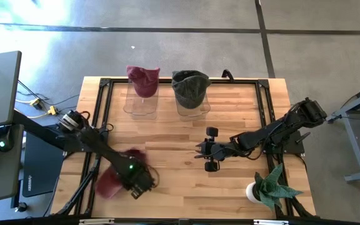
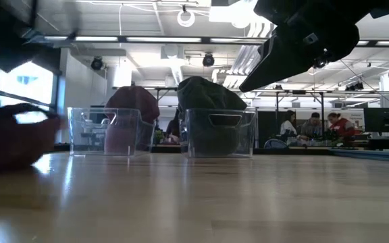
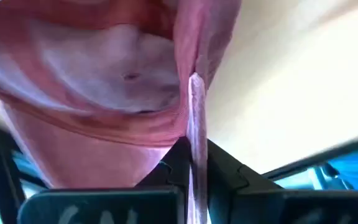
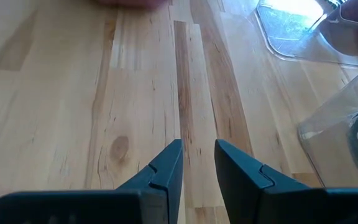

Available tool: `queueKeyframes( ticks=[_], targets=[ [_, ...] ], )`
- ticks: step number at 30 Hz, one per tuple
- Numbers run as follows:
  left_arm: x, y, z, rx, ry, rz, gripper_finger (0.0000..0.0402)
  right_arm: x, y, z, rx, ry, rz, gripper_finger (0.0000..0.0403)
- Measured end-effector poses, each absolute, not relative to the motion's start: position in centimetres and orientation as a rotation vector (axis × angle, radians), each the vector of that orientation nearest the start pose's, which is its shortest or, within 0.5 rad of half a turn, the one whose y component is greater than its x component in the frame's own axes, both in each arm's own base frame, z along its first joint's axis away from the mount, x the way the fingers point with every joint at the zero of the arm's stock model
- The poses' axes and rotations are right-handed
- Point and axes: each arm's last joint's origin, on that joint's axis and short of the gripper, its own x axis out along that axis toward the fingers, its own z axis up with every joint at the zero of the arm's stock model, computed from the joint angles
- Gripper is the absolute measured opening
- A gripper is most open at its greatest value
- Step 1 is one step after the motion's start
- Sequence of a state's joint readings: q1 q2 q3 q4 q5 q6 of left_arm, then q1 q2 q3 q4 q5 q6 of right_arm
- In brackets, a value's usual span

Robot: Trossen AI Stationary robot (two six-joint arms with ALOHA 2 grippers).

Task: Pick & Place hat
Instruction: Put the red cap into the left transparent bin

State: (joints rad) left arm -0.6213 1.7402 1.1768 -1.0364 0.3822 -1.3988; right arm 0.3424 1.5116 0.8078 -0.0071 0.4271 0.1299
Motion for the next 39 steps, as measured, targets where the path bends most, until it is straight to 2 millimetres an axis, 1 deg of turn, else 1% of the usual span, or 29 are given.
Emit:
queueKeyframes(
  ticks=[2, 3, 5, 6, 7, 9, 11, 14, 16, 18, 20, 22, 24, 27, 29, 32, 35, 39],
  targets=[
    [24.9, -18.4, 21.1, -0.663, 1.713, 0.397, 0.0021, 28.7, 9.1, 19.3, -0.144, 0.653, -0.121, 0.0089],
    [25.4, -18.5, 22.3, -0.559, 1.653, 0.340, 0.0016, 28.7, 9.1, 19.3, -0.145, 0.654, -0.120, 0.0089],
    [26.1, -19.2, 24.8, -0.292, 1.495, 0.191, 0.0006, 28.6, 9.4, 19.3, -0.157, 0.650, -0.120, 0.0088],
    [26.1, -19.6, 25.8, -0.146, 1.403, 0.141, 0.0005, 28.5, 9.6, 19.3, -0.163, 0.647, -0.123, 0.0087],
    [26.1, -19.9, 26.4, -0.009, 1.325, 0.117, 0.0007, 28.5, 9.8, 19.3, -0.169, 0.641, -0.123, 0.0086],
    [26.0, -20.1, 26.7, 0.211, 1.229, 0.113, 0.0012, 28.3, 10.4, 19.4, -0.185, 0.630, -0.107, 0.0083],
    [25.8, -20.1, 26.4, 0.320, 1.190, 0.134, 0.0013, 28.3, 11.0, 19.5, -0.208, 0.611, -0.073, 0.0080],
    [25.6, -19.7, 25.3, 0.387, 1.219, 0.129, 0.0013, 28.2, 11.8, 19.8, -0.210, 0.576, -0.032, 0.0076],
    [25.7, -19.1, 24.3, 0.388, 1.231, 0.168, 0.0012, 28.1, 12.2, 19.9, -0.201, 0.565, 0.012, 0.0074],
    [25.9, -18.8, 22.9, 0.399, 1.206, 0.196, 0.0005, 28.1, 12.6, 20.0, -0.187, 0.562, 0.078, 0.0074],
    [25.7, -18.5, 21.5, 0.454, 1.188, 0.216, 0.0004, 28.1, 12.8, 19.4, -0.118, 0.539, 0.133, 0.0075],
    [25.2, -18.4, 20.4, 0.497, 1.167, 0.231, 0.0004, 27.9, 12.9, 18.2, -0.084, 0.534, 0.184, 0.0077],
    [24.6, -18.4, 19.4, 0.517, 1.174, 0.232, 0.0003, 27.7, 13.0, 16.5, -0.093, 0.562, 0.253, 0.0077],
    [24.0, -18.4, 18.0, 0.520, 1.172, 0.218, 0.0003, 28.0, 13.0, 14.2, -0.119, 0.620, 0.255, 0.0073],
    [24.0, -18.4, 17.4, 0.518, 1.161, 0.190, 0.0002, 29.0, 12.7, 13.2, -0.151, 0.638, 0.180, 0.0065],
    [24.2, -18.7, 16.9, 0.531, 1.158, 0.105, 0.0002, 31.3, 11.9, 12.9, -0.218, 0.626, 0.061, 0.0049],
    [24.4, -18.9, 17.2, 0.567, 1.163, 0.053, 0.0002, 33.9, 11.4, 13.9, -0.260, 0.582, 0.032, 0.0030],
    [24.5, -19.1, 17.7, 0.599, 1.190, -0.004, 0.0001, 36.8, 11.1, 16.0, -0.284, 0.513, 0.017, 0.0006]
  ],
)
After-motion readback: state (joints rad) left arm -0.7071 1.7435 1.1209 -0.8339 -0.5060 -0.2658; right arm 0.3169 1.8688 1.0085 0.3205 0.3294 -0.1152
